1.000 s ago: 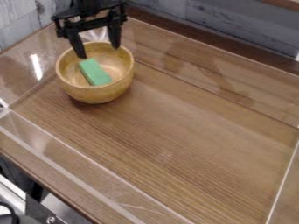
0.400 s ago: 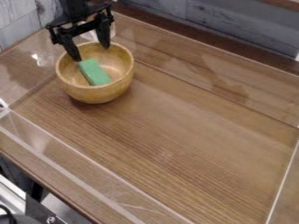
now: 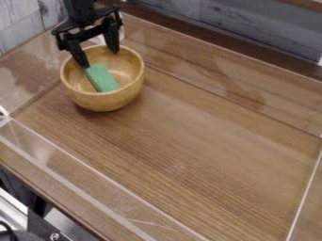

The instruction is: Remove the green block from inside the brown bowl and put it on the table

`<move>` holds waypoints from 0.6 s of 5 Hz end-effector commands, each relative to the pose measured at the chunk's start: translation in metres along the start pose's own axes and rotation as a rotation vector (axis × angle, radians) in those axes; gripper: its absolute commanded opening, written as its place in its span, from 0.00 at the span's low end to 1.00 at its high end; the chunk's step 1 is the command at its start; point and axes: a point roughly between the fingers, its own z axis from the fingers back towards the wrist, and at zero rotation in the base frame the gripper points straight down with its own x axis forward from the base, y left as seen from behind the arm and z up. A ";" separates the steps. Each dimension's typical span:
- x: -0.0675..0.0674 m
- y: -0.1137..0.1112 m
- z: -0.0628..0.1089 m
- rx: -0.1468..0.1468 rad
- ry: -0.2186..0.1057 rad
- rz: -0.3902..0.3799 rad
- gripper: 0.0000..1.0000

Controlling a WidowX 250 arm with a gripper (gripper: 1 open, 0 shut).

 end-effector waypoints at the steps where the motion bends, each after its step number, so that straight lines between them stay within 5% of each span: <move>1: 0.009 -0.007 0.016 -0.047 -0.053 0.015 1.00; 3: 0.009 -0.016 0.015 -0.058 -0.044 0.023 1.00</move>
